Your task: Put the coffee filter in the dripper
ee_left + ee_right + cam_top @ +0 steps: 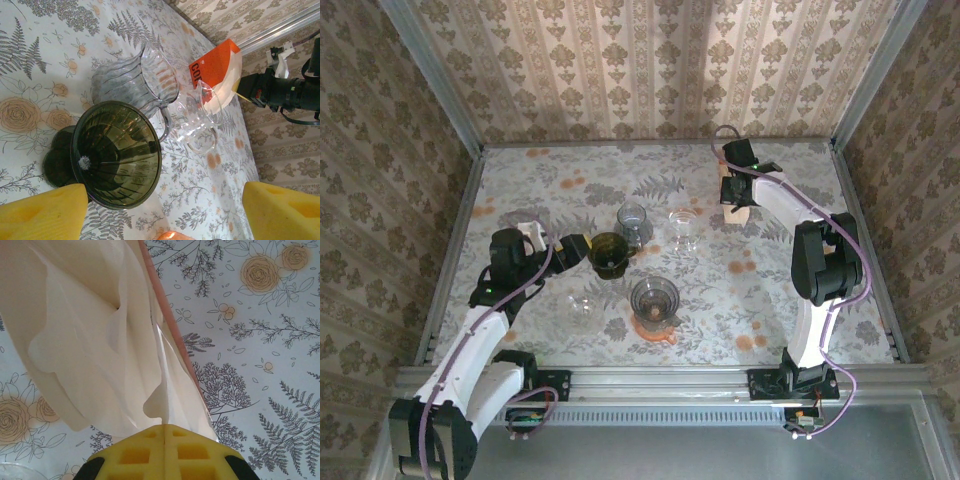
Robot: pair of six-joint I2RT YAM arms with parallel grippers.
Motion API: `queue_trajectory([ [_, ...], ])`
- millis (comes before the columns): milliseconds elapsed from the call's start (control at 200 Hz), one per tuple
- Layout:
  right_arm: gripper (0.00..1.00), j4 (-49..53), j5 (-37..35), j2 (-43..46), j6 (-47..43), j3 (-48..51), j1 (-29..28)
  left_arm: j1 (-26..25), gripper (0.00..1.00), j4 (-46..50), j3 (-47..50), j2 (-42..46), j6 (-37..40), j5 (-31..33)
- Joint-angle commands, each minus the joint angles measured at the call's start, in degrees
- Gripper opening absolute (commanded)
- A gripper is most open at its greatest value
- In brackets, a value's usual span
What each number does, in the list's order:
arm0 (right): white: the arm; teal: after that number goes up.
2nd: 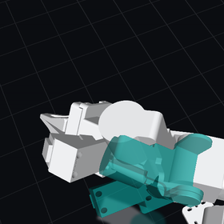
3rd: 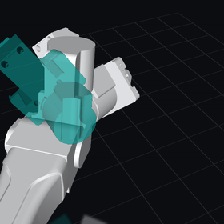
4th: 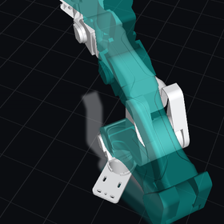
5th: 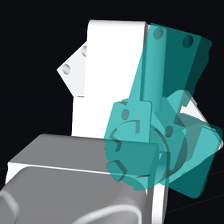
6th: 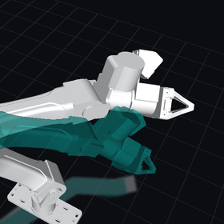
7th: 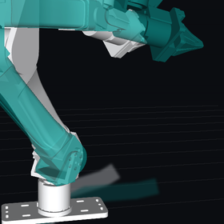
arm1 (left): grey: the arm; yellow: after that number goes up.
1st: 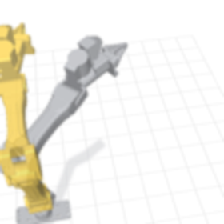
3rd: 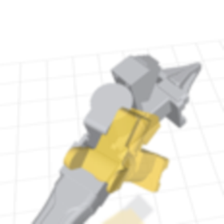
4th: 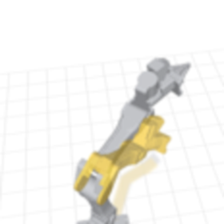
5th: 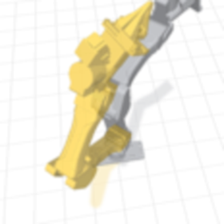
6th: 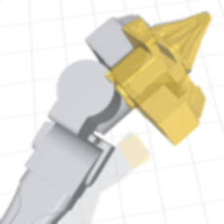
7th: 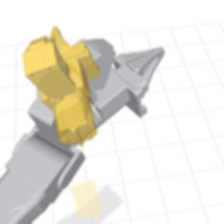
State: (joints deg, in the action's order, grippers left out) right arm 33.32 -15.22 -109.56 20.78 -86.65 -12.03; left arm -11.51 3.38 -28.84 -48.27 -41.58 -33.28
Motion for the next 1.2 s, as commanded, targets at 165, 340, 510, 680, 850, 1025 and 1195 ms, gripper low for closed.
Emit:
queue_trajectory([
  [165, 0.0, 2.42, -3.54, 6.14, -0.21, 1.76, -1.83, 0.49, 0.83, -1.0, 0.63, 0.1, -0.51, -1.27],
  [340, 0.0, 2.97, -4.84, 10.78, 0.75, 6.11, -2.09, 0.53, 0.83, -0.83, 0.41, 0.18, -0.52, -1.44],
  [510, 0.02, 2.55, -1.97, 13.49, -0.63, 9.07, -1.88, 0.57, 0.83, -1.21, 0.53, 0.04, -0.55, -1.36],
  [680, 0.29, 2.61, -0.86, 9.31, 0.53, 6.01, -1.9, 0.61, 0.83, -2.23, 0.37, -1.12, -1.05, -1.7],
  [850, 0.28, 2.56, -3.5, 4.56, 2.12, 2.71, -1.9, 0.65, 0.83, -2.32, 0.54, -1.01, -1.3, -1.7],
  [1025, 0.27, 2.17, -5.4, 2.02, 2.89, 0.89, -1.89, 0.61, 0.83, -2.06, 0.45, -1.1, -0.89, -1.68],
  [1195, 0.26, 2.21, -7.08, 0.54, 3.31, -0.48, -1.85, 0.69, 0.83, -2.15, 0.54, -1.21, -0.87, -1.7],
])
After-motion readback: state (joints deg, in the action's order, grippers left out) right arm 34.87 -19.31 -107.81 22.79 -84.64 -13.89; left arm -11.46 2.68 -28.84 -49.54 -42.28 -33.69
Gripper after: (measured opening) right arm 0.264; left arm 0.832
